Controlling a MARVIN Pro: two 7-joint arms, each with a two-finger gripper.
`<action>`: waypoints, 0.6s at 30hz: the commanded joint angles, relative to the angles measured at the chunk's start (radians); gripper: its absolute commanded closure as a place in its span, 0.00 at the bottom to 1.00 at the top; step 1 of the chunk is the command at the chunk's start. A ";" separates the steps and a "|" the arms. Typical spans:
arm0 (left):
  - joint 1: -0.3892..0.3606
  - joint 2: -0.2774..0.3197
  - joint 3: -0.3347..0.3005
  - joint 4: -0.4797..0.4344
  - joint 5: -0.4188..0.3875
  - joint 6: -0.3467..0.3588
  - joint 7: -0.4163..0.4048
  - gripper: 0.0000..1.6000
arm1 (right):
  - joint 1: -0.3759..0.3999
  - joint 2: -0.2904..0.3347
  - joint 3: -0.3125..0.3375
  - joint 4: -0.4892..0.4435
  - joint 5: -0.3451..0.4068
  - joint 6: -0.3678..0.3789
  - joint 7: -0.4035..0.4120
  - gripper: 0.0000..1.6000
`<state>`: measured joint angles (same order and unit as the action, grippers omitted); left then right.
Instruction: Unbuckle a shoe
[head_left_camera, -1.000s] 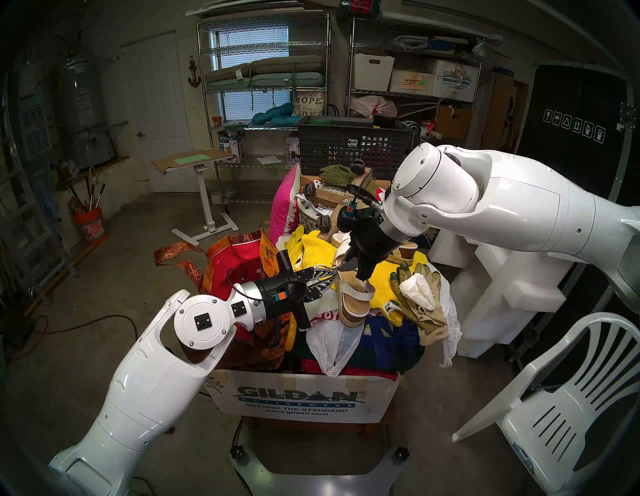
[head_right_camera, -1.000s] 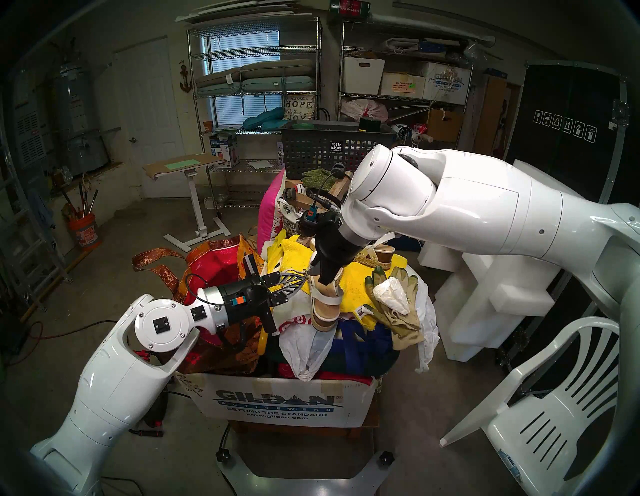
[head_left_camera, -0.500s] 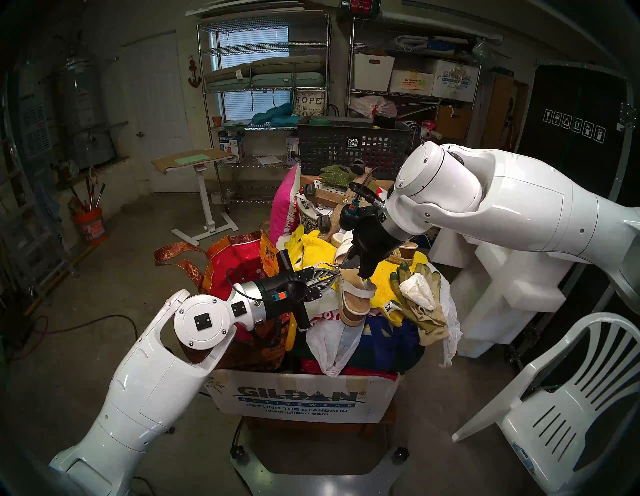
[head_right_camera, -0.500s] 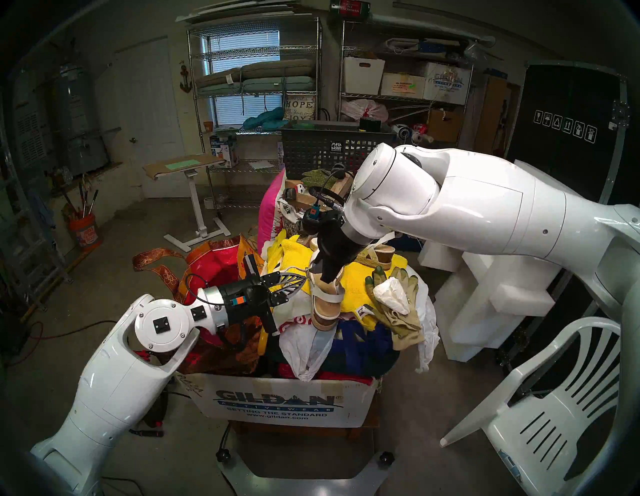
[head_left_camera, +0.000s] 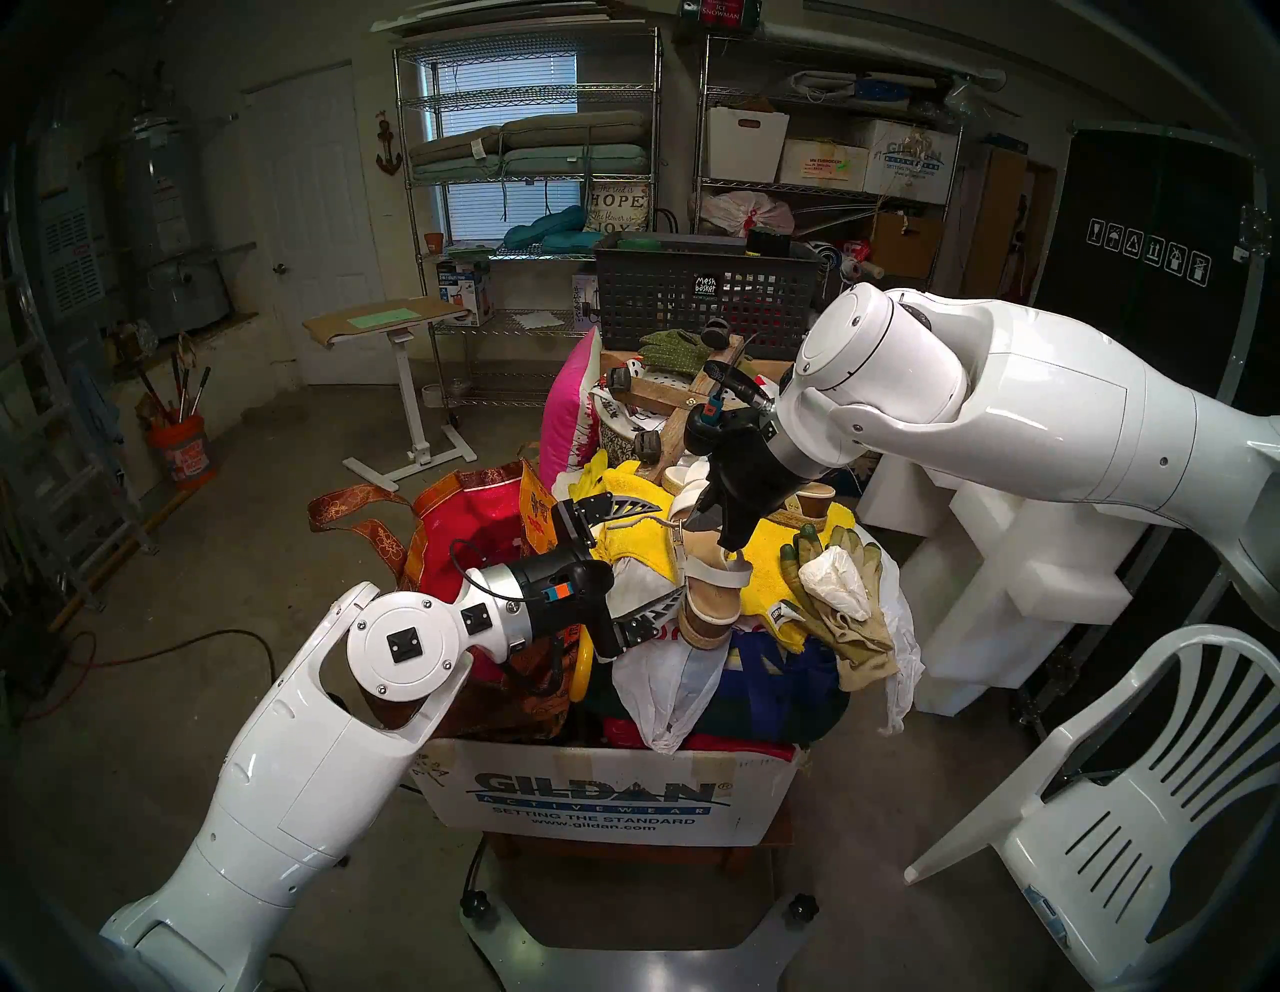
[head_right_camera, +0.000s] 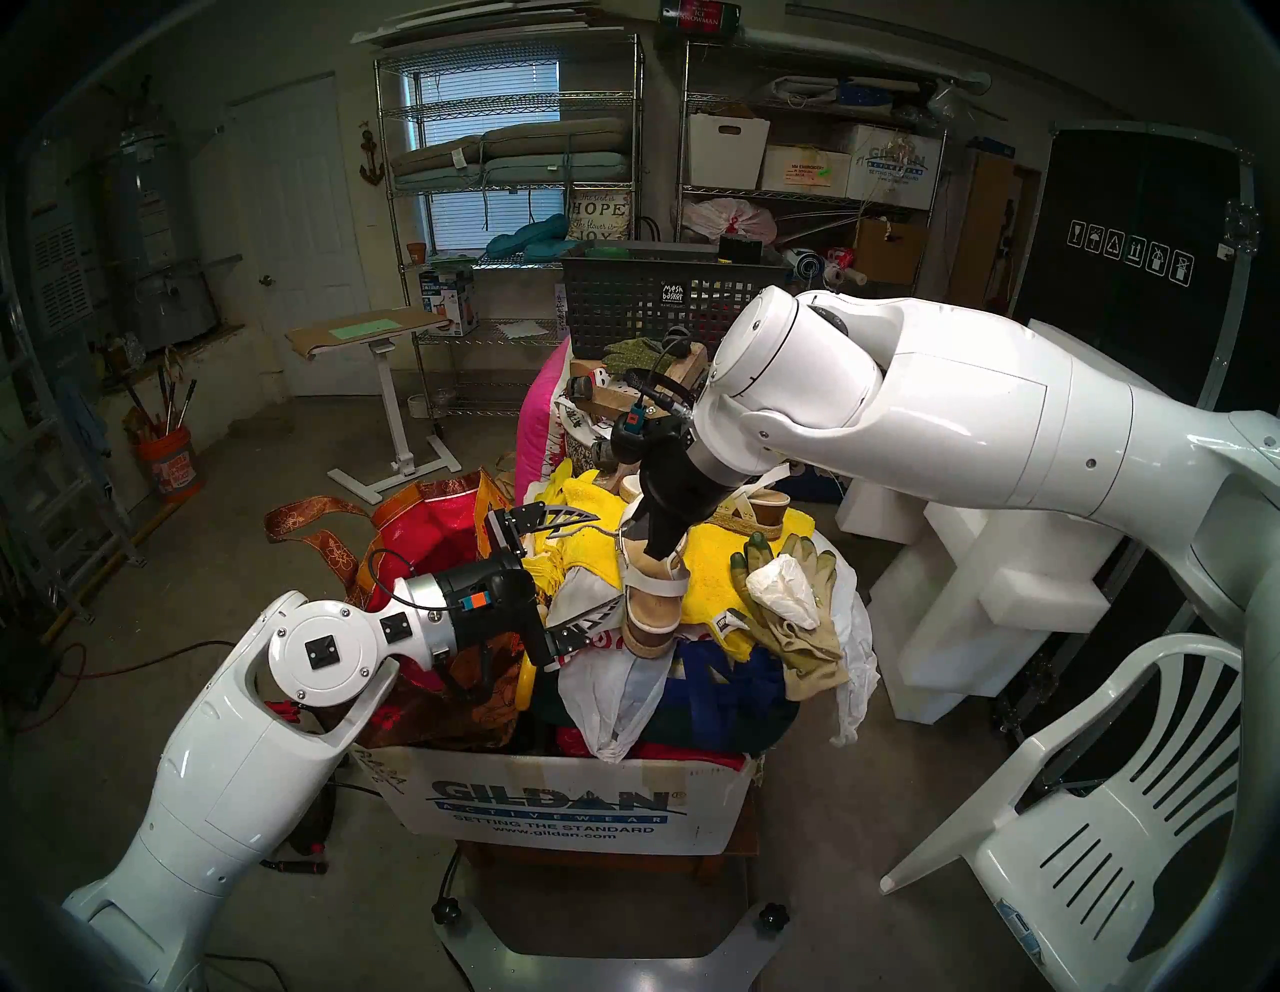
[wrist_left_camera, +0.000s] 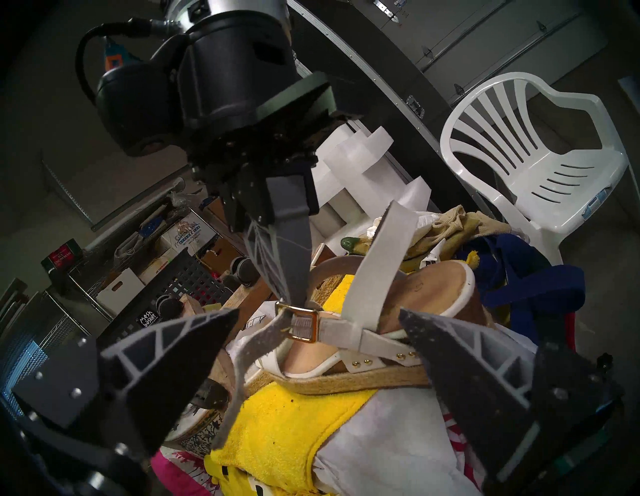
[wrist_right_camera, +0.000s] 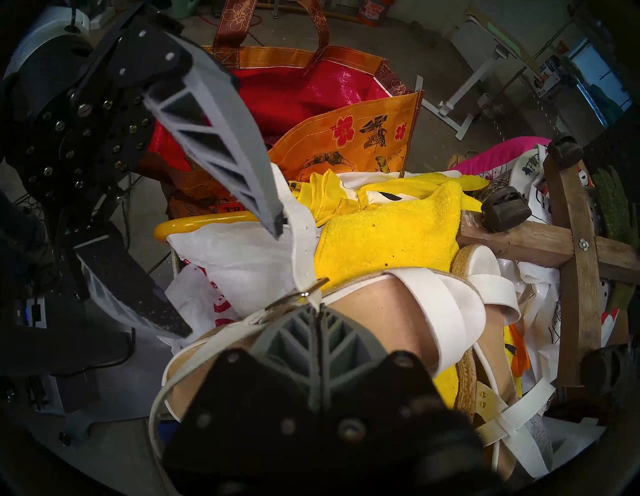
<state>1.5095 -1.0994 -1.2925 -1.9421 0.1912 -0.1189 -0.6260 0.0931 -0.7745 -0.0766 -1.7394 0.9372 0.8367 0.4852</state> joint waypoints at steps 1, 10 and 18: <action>0.045 -0.021 -0.044 -0.073 -0.105 0.092 -0.013 0.12 | 0.016 -0.005 0.012 0.009 -0.007 -0.020 0.009 1.00; 0.052 -0.053 -0.067 -0.104 -0.165 0.204 -0.003 0.50 | 0.017 -0.001 0.009 0.016 -0.019 -0.029 0.024 1.00; 0.010 -0.123 -0.024 -0.050 -0.191 0.353 0.014 0.56 | 0.014 0.009 0.012 0.010 -0.028 -0.031 0.036 1.00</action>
<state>1.5587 -1.1558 -1.3392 -2.0065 0.0349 0.1518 -0.6217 0.0917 -0.7741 -0.0810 -1.7203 0.9094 0.8121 0.5251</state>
